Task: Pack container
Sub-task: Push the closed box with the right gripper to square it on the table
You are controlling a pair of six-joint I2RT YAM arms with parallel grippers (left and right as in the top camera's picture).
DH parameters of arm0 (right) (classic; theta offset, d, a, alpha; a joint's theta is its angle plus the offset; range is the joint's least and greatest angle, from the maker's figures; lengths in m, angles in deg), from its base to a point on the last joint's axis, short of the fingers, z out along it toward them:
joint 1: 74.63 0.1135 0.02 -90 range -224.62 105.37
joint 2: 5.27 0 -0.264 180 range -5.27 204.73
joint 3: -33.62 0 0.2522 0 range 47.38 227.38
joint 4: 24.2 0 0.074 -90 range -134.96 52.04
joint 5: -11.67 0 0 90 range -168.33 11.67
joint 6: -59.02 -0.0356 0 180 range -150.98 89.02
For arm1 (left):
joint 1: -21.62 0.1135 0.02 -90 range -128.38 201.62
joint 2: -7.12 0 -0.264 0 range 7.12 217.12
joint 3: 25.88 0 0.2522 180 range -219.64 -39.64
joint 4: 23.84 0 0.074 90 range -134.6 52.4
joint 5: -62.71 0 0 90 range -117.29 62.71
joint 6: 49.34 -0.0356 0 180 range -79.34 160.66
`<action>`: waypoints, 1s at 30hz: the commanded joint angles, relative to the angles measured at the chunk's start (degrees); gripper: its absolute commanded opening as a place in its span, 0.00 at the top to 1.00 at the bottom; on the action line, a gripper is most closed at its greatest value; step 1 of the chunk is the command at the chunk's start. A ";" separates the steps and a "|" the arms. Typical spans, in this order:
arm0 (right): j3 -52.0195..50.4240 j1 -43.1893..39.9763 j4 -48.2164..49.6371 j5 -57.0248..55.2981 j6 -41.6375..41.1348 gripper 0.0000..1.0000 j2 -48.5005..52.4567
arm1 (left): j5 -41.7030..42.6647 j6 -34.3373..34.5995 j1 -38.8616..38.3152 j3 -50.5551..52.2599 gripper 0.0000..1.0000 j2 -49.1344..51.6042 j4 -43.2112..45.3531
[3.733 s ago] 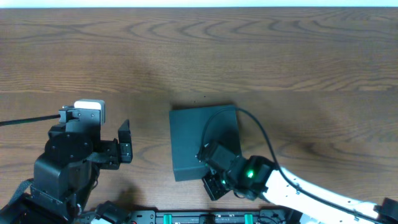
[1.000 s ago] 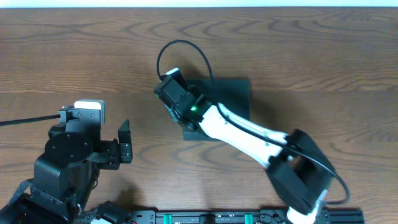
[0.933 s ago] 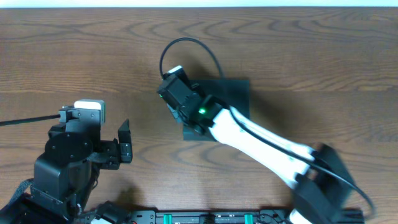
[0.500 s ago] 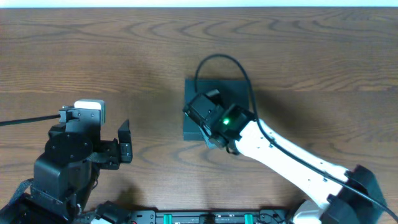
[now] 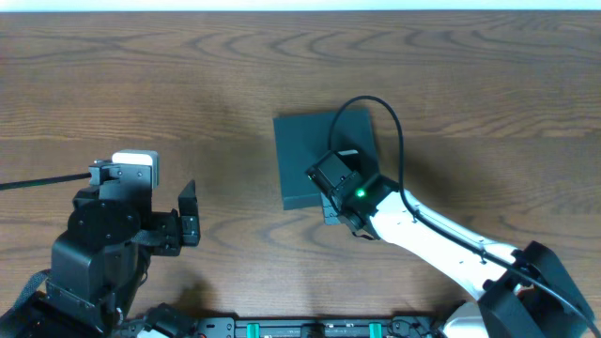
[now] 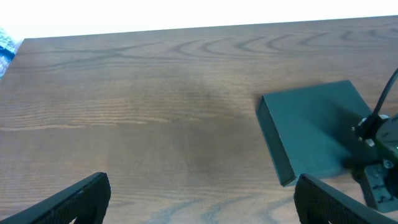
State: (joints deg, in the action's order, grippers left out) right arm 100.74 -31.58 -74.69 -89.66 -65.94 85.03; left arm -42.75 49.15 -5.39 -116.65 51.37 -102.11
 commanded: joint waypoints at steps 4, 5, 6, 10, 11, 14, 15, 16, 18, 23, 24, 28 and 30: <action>0.13 -0.33 7.15 6.62 0.50 0.99 -0.83 | -1.03 -1.01 0.37 -0.72 0.05 -0.02 -0.04; 0.13 -0.33 7.89 7.23 0.50 0.98 -0.83 | -1.03 -1.01 0.37 -0.72 0.05 -0.02 -0.04; 0.13 -0.33 8.28 7.26 0.50 0.98 -0.83 | -1.03 -1.01 0.37 -0.72 0.05 -0.02 -0.04; 0.13 -0.50 11.37 6.91 0.46 0.98 -0.83 | -1.03 -1.01 0.37 -0.72 0.05 -0.02 -0.07; 0.13 -0.63 12.04 6.86 0.48 0.98 -0.83 | -1.03 -1.01 0.37 -0.72 0.05 -0.02 -0.04; 0.13 -2.03 13.09 5.27 0.59 0.99 -0.79 | -1.03 -1.01 0.37 -0.72 0.05 -0.02 -0.04; 0.13 -2.27 13.14 5.07 1.40 0.98 -0.79 | -1.03 -1.01 0.37 -0.72 0.04 -0.02 -0.04; 0.13 -2.38 13.14 5.09 1.86 0.98 -0.79 | -1.03 -1.01 0.37 -0.72 0.05 -0.02 -0.04; 0.13 -2.36 13.00 5.16 2.08 0.98 -0.79 | -1.03 -1.01 0.37 -0.72 0.05 -0.02 -0.07; 0.13 -3.15 13.31 6.16 2.19 0.98 -0.79 | -1.03 -1.01 0.37 -0.72 0.05 -0.02 -0.04; 0.13 -3.34 14.05 7.48 2.21 0.99 -0.79 | -1.03 -1.01 0.37 -0.72 0.05 -0.02 -0.04; 0.13 -3.37 17.07 9.90 2.19 0.99 -0.79 | -1.03 -1.01 0.37 -0.72 0.05 -0.02 -0.04; 0.13 -3.45 17.97 9.84 2.23 0.99 -0.79 | -1.03 -1.01 0.37 -0.72 0.05 -0.02 -0.04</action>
State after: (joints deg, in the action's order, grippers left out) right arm 100.66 -34.22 -57.42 -80.09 -64.61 85.01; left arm -42.75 49.15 -5.39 -116.65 51.37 -102.11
